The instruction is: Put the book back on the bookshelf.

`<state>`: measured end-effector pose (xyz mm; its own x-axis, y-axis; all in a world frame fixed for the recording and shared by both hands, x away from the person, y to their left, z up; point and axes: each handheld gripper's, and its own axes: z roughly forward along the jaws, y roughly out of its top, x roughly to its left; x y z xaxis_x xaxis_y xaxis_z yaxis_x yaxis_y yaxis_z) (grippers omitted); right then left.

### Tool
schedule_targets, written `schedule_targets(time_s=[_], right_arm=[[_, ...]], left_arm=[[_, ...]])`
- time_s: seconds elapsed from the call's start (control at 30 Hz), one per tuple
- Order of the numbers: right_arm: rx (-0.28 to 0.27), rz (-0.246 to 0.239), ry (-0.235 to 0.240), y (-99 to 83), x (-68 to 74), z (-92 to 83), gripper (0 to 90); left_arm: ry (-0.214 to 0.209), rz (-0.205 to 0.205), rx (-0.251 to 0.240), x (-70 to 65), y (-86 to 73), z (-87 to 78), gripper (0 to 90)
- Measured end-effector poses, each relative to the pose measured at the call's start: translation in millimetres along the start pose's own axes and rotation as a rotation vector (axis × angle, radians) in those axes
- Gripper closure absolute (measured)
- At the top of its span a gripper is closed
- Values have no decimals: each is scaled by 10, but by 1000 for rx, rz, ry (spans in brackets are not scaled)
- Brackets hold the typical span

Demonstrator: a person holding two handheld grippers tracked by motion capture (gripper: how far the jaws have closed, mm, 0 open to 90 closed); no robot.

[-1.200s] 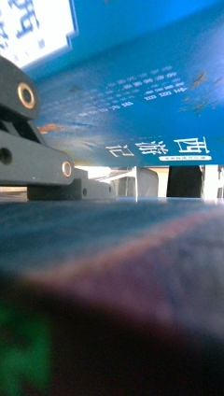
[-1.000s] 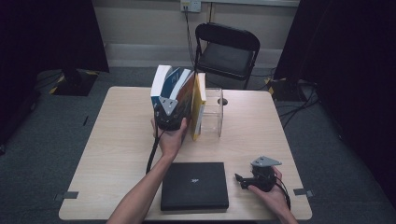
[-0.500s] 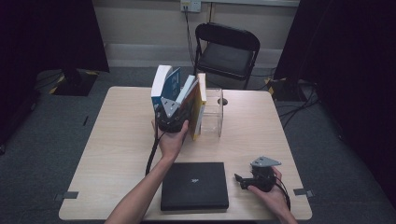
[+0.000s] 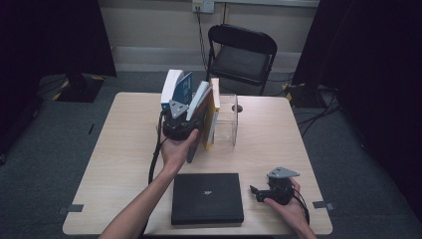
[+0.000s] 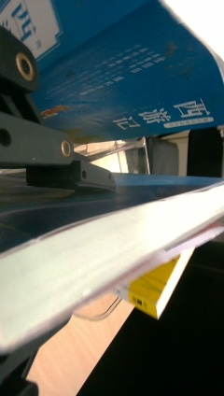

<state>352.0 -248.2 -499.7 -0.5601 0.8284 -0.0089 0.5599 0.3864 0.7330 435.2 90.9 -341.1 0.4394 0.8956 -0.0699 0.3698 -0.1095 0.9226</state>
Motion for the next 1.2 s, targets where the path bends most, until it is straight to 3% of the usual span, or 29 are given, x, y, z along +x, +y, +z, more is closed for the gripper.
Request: schedule_targets(time_s=[0.1,0.23,0.4,0.53,0.73,0.8,0.9,1.2], right_arm=[[0,0,0,0,0,0,131],[0,1,-2,0,2,1,131],[3,10,-4,2,13,-2,133],[8,11,-5,7,19,-3,132],[0,8,-3,-3,18,-4,132],[-1,8,-3,-3,18,-3,132],[0,9,-3,-3,19,-4,132],[-1,7,-3,-3,18,-3,132]], left_arm=[[-43,-7,84,41,98,-39,602],[-67,-17,201,82,268,-49,601],[-84,14,378,89,499,6,583],[-105,17,495,82,661,98,576],[-106,10,597,103,853,259,583],[-89,-2,612,101,904,305,595],[-65,17,664,77,977,395,607],[-18,-46,799,105,1085,634,628]])
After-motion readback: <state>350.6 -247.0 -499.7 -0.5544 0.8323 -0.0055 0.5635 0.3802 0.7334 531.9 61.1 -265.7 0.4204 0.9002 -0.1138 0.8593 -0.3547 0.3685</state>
